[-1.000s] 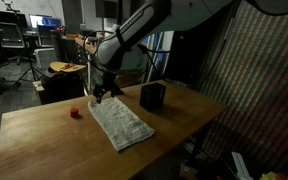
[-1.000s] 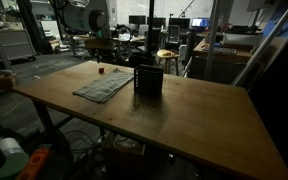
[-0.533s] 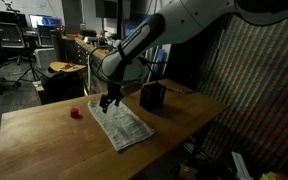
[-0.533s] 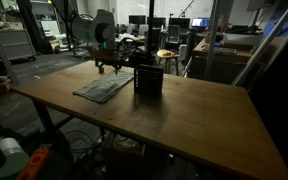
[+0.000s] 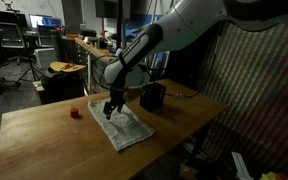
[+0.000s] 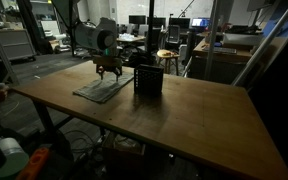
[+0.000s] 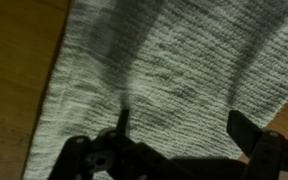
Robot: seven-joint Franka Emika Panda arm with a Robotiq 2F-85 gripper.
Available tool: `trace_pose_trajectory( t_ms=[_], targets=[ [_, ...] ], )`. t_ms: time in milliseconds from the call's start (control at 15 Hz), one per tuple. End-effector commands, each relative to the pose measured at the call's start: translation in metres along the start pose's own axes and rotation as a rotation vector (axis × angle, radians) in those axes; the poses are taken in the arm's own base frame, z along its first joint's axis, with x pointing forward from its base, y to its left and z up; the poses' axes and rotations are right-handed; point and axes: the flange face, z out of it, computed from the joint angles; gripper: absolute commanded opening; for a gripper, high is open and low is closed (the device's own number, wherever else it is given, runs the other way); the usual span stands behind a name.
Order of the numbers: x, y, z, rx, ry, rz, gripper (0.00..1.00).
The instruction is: Pick up the cloth and put it in the box
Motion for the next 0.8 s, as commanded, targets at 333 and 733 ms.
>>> trace_pose_trajectory(
  t_ms=[333,733],
  targets=[
    [-0.014,0.018,0.016,0.0,-0.007,-0.025,0.6],
    [-0.019,0.008,0.01,0.003,-0.018,-0.024,0.14]
  ],
)
